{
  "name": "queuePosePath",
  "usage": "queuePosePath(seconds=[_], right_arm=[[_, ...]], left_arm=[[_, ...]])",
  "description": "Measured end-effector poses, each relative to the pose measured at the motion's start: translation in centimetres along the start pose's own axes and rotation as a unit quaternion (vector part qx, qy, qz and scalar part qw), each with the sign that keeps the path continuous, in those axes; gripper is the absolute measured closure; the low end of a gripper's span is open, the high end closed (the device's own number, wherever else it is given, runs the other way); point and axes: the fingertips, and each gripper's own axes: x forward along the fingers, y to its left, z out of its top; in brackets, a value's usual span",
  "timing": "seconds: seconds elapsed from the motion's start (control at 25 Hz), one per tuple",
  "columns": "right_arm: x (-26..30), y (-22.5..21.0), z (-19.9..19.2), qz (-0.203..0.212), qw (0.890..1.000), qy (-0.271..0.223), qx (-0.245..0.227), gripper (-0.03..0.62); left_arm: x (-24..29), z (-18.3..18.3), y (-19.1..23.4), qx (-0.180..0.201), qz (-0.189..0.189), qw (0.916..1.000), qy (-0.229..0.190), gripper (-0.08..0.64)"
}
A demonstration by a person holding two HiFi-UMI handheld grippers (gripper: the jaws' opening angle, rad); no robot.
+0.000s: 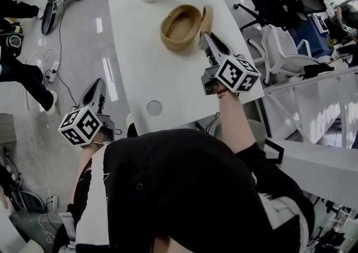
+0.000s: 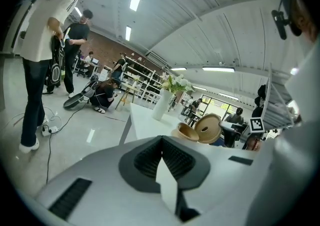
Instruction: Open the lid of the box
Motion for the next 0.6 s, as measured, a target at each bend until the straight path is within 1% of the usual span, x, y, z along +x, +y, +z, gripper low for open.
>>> queuePosePath(seconds=[0.6], right_arm=[[-4.9,0.6,1.0,-0.008,1.000,-0.020,-0.020,0.506]], left_arm=[[0.1,-1.5,-3.4,0.012,-0.034,0.9993,0.012,0.549]])
